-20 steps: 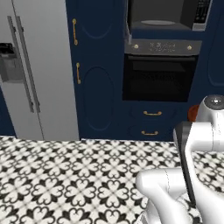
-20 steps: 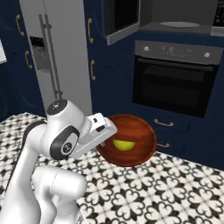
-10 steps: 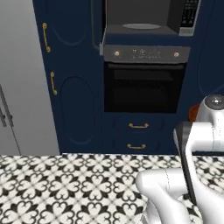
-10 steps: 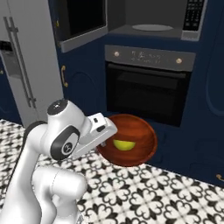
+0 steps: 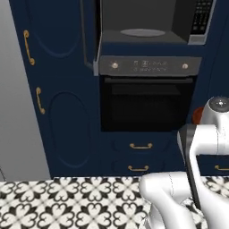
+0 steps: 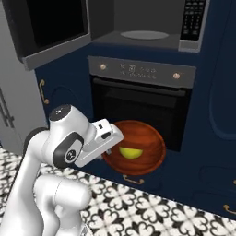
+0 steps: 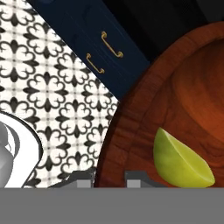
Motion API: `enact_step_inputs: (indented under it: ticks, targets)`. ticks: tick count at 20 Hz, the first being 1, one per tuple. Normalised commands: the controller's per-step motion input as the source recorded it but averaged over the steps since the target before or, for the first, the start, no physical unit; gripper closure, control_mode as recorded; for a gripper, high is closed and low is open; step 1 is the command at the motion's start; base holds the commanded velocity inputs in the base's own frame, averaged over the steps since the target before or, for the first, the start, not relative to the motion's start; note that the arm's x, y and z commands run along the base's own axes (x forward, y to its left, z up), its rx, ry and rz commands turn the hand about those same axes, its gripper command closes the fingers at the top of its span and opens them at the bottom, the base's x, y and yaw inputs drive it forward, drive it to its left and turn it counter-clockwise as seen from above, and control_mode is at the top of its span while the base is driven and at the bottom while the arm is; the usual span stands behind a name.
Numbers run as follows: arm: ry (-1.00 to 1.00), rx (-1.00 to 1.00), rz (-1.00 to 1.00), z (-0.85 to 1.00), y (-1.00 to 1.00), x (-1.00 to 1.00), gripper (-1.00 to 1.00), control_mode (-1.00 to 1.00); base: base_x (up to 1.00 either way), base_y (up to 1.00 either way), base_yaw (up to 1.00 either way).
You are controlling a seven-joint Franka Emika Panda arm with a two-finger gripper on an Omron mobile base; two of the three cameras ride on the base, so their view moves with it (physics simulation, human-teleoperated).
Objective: Pick the lemon wedge from the sink and place it in the bowl. Then pick the bowl and place it in the microwave. Then close the microwave door and press the start button.
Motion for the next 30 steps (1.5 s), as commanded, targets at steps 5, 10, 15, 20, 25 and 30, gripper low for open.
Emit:
enact_step_inputs:
  ticks: [5, 10, 15, 20, 25, 30]
  targets:
    - [0.00, 0.00, 0.00, 0.00, 0.00, 0.00, 1.00, 1.00, 0.77, 0.14, -0.02]
    - [0.00, 0.00, 0.00, 0.00, 0.00, 0.00, 1.00, 1.00, 0.71, 0.18, 0.00]
    - [0.00, 0.00, 0.00, 0.00, 0.00, 0.00, 1.00, 1.00, 0.47, 0.25, 0.00]
    - [0.00, 0.00, 0.00, 0.00, 0.00, 0.00, 1.00, 1.00, 0.40, 0.22, 0.00]
    - [0.00, 0.00, 0.00, 0.00, 0.00, 0.00, 1.00, 1.00, 0.54, 0.16, -0.01]
    - [0.00, 0.00, 0.00, 0.00, 0.00, 0.00, 1.00, 1.00, 0.47, 0.10, 0.00]
